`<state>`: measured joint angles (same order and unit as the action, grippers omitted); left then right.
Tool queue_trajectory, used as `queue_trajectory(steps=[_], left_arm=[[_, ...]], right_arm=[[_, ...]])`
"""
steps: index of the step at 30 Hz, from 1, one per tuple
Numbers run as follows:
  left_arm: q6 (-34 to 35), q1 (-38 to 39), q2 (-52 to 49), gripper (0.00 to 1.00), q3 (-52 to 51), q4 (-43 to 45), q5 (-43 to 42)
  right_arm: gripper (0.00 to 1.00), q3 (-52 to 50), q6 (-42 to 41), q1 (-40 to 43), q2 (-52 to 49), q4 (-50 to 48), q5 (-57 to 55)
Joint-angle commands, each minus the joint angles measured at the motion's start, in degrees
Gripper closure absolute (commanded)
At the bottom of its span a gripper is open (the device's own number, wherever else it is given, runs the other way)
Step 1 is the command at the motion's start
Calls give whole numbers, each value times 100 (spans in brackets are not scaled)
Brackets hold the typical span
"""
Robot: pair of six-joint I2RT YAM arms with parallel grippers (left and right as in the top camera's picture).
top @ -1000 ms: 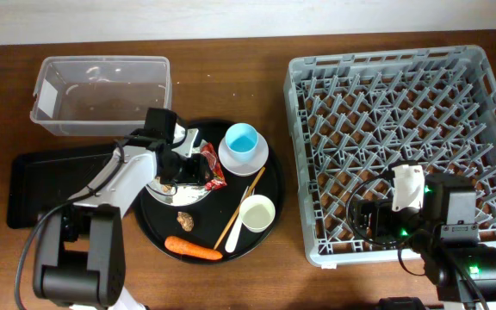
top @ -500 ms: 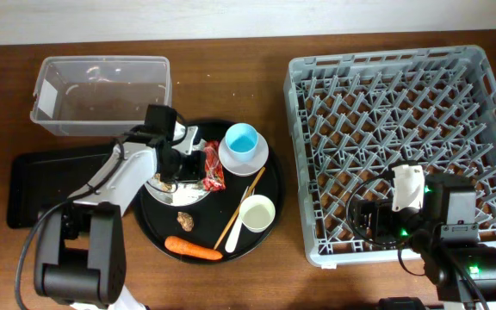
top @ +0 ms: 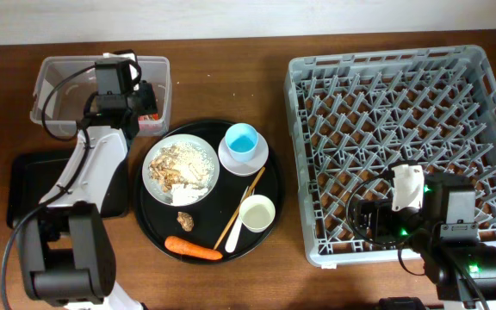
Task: Sort waste into correct bins and load items into the dishwasher rack
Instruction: 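Grasp the red wrapper with the left gripper and drop it in the clear bin, then pick the white tissue from the plate with the left gripper into the bin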
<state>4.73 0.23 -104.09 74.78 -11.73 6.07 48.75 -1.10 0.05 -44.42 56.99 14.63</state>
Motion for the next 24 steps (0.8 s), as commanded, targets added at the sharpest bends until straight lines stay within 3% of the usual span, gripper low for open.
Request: queue_trajectory(steps=[1, 4, 5, 6, 7, 8, 12, 15, 17, 18, 20, 24], left_arm=[[-46, -46, 63, 27, 17, -31, 129], [-44, -24, 872, 25, 17, -1248, -612], [-44, -24, 1161, 20, 17, -1974, -1147], [-22, 2, 1403, 21, 17, -3565, -1878], [0, 66, 1342, 33, -22, -4256, -2083], [0, 208, 1228, 33, -243, -4623, -2135], [0, 699, 918, 33, -1292, -3923, -2129], [46, 713, 546, 40, -1495, -3560, -1812], [46, 713, 352, 54, -1504, -3436, -1808], [46, 713, 267, 76, -1506, -3399, -1810], [44, 713, 282, 100, -1432, -3447, -1810], [-35, 479, 485, 100, 422, -5025, -1805]], right_arm=[[1, 103, -2, -37, 22, -17, -28], [1, 103, -2, -37, 22, -15, -28], [1, 103, -2, -37, 22, -15, -28], [1, 103, -2, -37, 22, -15, -28], [1, 103, -2, -37, 22, -17, -28], [1, 103, -2, -37, 20, -17, -28], [1, 103, -2, -37, 17, -13, -28], [1, 103, -2, -37, 17, 15, -31], [1, 103, -2, -37, 17, 20, -31], [1, 103, -2, -37, 17, 24, -31], [1, 103, 0, -37, 17, 24, -31], [1, 103, 0, -37, 17, 28, -31]])
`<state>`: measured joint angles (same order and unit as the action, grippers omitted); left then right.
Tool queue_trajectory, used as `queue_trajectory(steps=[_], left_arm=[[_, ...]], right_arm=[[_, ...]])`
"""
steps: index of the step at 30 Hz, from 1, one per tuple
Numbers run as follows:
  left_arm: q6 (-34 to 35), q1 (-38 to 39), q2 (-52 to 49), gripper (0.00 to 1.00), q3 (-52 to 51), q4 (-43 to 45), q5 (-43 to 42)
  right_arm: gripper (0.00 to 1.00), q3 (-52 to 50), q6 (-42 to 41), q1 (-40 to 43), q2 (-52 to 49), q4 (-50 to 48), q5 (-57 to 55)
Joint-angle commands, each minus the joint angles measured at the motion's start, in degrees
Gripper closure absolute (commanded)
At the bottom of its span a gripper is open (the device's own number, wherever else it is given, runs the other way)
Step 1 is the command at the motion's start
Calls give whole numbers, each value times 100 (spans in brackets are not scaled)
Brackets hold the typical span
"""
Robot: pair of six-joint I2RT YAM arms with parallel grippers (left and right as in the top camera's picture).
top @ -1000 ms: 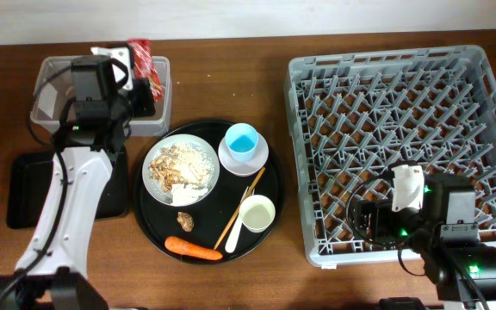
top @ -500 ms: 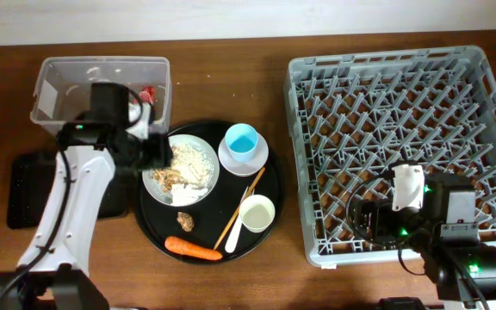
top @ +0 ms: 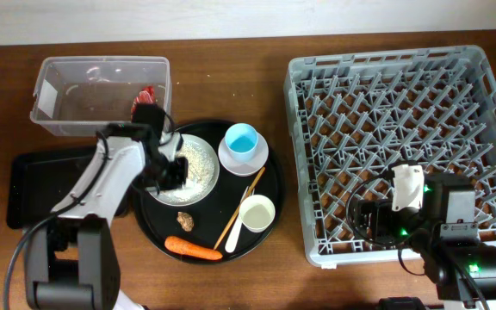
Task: Sort waste into correct bins and load items into the dishwasher rack
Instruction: 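Pick the white tissue from the plate with the left gripper into the bin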
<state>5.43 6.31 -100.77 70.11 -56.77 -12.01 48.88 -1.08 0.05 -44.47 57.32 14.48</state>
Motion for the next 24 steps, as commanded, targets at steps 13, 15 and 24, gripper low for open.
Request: queue_trajectory(steps=[13, 15, 24], left_arm=[[-225, -664, -627, 39, 1814, 2243, 1187], [-225, -664, -393, 34, 1814, 2208, 1187], [-1318, -671, -529, 1, 1779, 1572, 31]], right_arm=[[1, 90, -2, -37, 22, -9, -13], [1, 90, -2, -37, 22, -7, -13], [1, 90, 2, -37, 22, -11, -15]])
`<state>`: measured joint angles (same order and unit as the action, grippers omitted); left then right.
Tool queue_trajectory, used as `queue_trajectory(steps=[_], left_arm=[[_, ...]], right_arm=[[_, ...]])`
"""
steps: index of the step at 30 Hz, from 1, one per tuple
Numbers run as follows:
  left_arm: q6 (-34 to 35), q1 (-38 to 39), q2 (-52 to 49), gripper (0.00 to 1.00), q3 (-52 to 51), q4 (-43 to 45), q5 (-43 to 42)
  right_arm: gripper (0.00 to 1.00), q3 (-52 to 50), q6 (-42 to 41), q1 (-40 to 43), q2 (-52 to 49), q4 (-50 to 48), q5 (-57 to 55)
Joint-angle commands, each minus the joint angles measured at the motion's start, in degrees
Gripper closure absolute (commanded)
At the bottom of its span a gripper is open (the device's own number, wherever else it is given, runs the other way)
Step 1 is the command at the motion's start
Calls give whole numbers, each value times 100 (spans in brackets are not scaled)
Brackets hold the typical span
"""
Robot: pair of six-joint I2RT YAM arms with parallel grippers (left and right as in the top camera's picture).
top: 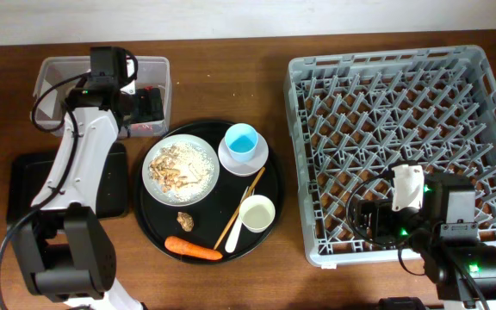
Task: Sort waste into correct bins and load items into the dishwasher rack
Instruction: 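Pick the white tissue from the plate with the left gripper into the bin, then grasp the blue cup from the pink bowl with the left gripper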
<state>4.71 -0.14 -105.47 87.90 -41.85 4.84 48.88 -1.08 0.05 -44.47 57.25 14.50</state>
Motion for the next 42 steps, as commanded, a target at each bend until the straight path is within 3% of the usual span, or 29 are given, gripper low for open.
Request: queue_trajectory(steps=[1, 2, 3, 4, 5, 6, 7, 8, 10, 14, 18, 20, 21, 24, 26, 28, 29, 31, 38, 42], left_arm=[[-229, -79, -59, 1, 0, 251, -680], [957, -72, -33, 1, 7, 46, 723], [-922, -105, -52, 1, 7, 343, -1530], [-140, -127, -66, 1, 7, 236, -205], [-1045, -118, -85, 1, 7, 236, -1620], [-1565, -179, -164, 1, 7, 339, -2236], [17, -179, -166, 1, 7, 319, -765], [-1231, -173, -199, 1, 7, 343, -2162], [-800, -166, -254, 1, 7, 140, -1340], [-796, 109, -350, 1, 4, -105, -1344], [-595, 586, 114, 1, 7, -693, -1469], [-446, 1202, 299, 1, 4, -796, -2186], [122, 1384, 223, 1, 4, -807, -2267], [1001, 1873, -190, 9, 0, -820, -2262], [1080, 2208, -612, 17, 0, -710, -1816], [1226, 2249, -890, 19, 0, -551, -1644], [1244, 2249, -927, 26, 0, -463, -1644], [1246, 2249, -933, 56, 0, -254, -1644], [1241, 2249, -905, 56, 2, -476, -1659], [1237, 2247, -365, 40, 2, -907, -1657]], right_arm=[[1, 90, 15, -37, 22, -2, -15], [1, 90, 15, -37, 22, 2, -15], [1, 90, 15, -37, 22, 2, -15], [1, 90, 17, -37, 22, -9, -15], [1, 90, 15, -37, 22, 0, -15], [1, 90, 15, -37, 22, -26, -15], [1, 90, 15, -37, 22, -17, -15], [1, 90, 15, -37, 22, 11, -15], [1, 90, 15, -37, 22, 0, -15], [1, 90, 15, -37, 22, 20, -15], [1, 90, 15, -37, 22, 42, -15], [1, 90, 15, -37, 22, 42, -15], [1, 90, 15, -37, 22, 44, -15], [1, 90, 15, -37, 22, 52, -15], [1, 90, 15, -37, 22, 92, -15], [1, 90, 15, -37, 22, 101, -15], [1, 90, 15, -37, 22, 101, -15], [1, 90, 15, -37, 22, 109, -15], [1, 90, 15, -37, 22, 107, -15], [1, 90, 15, -37, 22, 109, -15]])
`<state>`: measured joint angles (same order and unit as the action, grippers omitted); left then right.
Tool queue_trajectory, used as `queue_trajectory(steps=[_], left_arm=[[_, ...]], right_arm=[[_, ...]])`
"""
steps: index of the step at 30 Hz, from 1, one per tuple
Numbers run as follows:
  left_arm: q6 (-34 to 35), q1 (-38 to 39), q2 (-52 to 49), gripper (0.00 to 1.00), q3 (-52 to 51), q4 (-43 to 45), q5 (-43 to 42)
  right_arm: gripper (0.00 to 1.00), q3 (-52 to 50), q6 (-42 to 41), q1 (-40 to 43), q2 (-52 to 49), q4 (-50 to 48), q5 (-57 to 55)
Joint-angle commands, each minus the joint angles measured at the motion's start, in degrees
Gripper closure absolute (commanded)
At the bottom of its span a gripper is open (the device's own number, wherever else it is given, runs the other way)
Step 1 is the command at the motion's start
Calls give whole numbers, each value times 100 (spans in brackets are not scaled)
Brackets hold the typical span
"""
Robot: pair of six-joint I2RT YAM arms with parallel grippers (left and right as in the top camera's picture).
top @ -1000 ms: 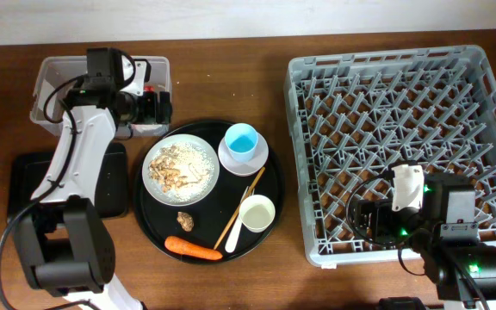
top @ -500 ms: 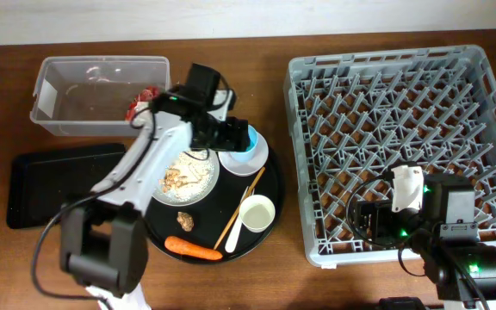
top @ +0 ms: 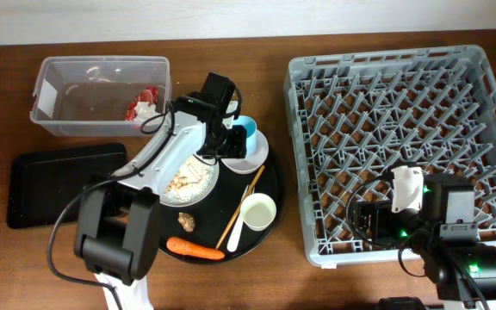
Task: Sort waste into correct bins and load items into the dishwasher rack
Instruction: 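Grasp the blue cup from the pink bowl with the left gripper, then hand the blue cup from the left gripper to the right gripper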
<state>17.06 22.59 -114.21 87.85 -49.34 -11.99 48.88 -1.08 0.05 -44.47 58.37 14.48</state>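
Note:
My left gripper (top: 231, 138) reaches across the round black tray (top: 269, 191) to the blue cup (top: 247, 136), which stands on a white saucer (top: 255, 161). Its fingers are at the cup's left rim; the overhead view does not show how they stand. The plate with food scraps (top: 192, 179), a white cup (top: 257, 211), chopsticks (top: 246, 200), a carrot (top: 195, 250) and a brown lump (top: 186, 222) lie on the tray. The clear bin (top: 67, 99) holds red and white waste (top: 143, 108). My right gripper (top: 407, 185) rests shut on the grey dish rack (top: 386, 95).
A black rectangular bin (top: 54, 181) lies at the front left, below the clear bin. The rack takes up the right half of the table. The left arm stretches over the tray's left side and covers part of the plate.
My left gripper was over the right end of the clear bin; now it is at the blue cup on the tray. White waste lies beside the red piece in the bin. The right arm is unmoved.
My left gripper was in the clear bin while a white scrap lay on the plate. Then it was down on the plate at that scrap. Then it was over the bin and the scrap was gone from the plate. Now it is at the blue cup.

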Motion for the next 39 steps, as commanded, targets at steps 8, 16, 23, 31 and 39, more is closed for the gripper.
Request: queue_trajectory(steps=[8, 16, 23, 31, 39], left_arm=[[9, -72, 697, 29, 4, 345, 549], [7, -118, 164, 100, 83, 343, 538], [-3147, -1449, 1475, 100, 772, -898, -5466], [-3685, -855, 1475, 100, 765, -1650, -5571], [-3248, -140, 1475, 100, 765, -1484, -5200]], right_arm=[[1, 90, 15, -37, 22, -2, -13], [1, 90, 15, -37, 22, 17, -13], [1, 90, 109, -37, -372, -1067, 1141], [1, 90, 815, -44, -2990, -4157, 7444], [4, 90, 769, -44, -2983, -4684, 7442]])
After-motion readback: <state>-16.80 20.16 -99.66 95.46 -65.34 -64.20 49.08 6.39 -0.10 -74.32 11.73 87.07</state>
